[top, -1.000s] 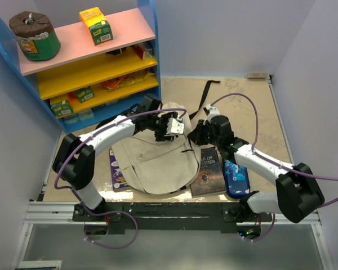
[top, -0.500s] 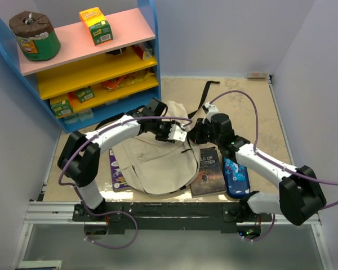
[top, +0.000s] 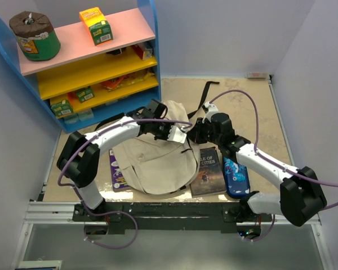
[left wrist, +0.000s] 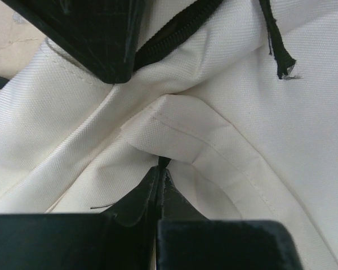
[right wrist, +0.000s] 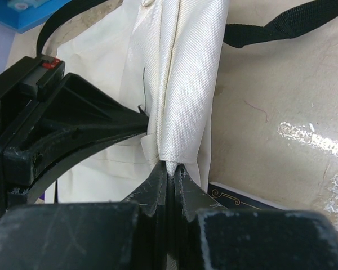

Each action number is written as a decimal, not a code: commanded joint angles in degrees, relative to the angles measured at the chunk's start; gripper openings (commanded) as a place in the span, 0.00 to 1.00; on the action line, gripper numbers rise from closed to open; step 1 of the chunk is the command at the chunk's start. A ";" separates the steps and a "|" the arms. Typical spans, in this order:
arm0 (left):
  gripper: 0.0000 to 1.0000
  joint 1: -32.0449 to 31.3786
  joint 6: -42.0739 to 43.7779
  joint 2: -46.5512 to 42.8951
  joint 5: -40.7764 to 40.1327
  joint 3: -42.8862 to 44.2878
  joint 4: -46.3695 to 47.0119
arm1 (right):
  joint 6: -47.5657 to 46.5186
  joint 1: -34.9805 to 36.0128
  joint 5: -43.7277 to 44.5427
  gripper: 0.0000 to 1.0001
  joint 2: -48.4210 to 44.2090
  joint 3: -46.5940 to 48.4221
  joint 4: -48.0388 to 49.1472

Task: Pack the student bag
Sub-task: Unzip the student bag at the center of the board.

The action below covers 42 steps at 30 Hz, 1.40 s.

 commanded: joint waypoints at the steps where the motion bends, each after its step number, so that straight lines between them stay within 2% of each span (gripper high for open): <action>1: 0.00 -0.27 0.27 -3.99 -1.88 -2.74 1.64 | -0.65 0.51 -0.22 0.00 -1.30 2.61 2.27; 18: 0.00 3.59 -0.43 -11.63 -3.90 -12.94 3.92 | -0.65 -0.20 7.51 0.00 1.43 4.89 -0.80; 23: 0.00 5.35 -0.43 -13.74 -4.77 -15.31 3.84 | -0.30 -3.27 7.87 0.00 1.78 5.07 -1.33; 26: 0.00 5.53 -1.39 -14.88 -5.56 -18.03 6.37 | 0.75 -5.03 5.86 0.00 2.13 4.63 -0.28; 30: 0.00 5.44 -7.36 -14.80 -4.43 -19.71 15.94 | 0.23 -5.12 3.82 0.01 2.92 4.80 0.08; 31: 0.00 5.27 -10.86 -14.45 -3.82 -19.45 17.36 | 0.23 -5.12 4.17 0.20 2.40 4.72 0.07; 33: 0.00 4.39 -14.13 -13.57 -3.55 -19.18 20.52 | 0.40 -5.12 5.14 0.26 1.26 4.37 -0.54; 34: 0.00 4.04 -14.75 -13.31 -3.11 -19.10 20.89 | 0.58 -5.12 6.19 0.37 0.56 4.54 -0.98; 37: 0.00 2.72 -16.07 -11.82 -3.02 -18.83 21.86 | 0.40 -5.12 7.42 0.40 -2.43 6.03 -2.82; 39: 0.00 2.10 -16.86 -10.67 -3.02 -18.48 22.20 | 1.54 -4.86 5.52 0.49 -4.19 6.39 -2.57; 42: 0.00 1.92 -17.66 -9.97 -2.76 -18.48 23.43 | 4.53 -3.46 3.57 0.50 -4.81 4.37 -0.72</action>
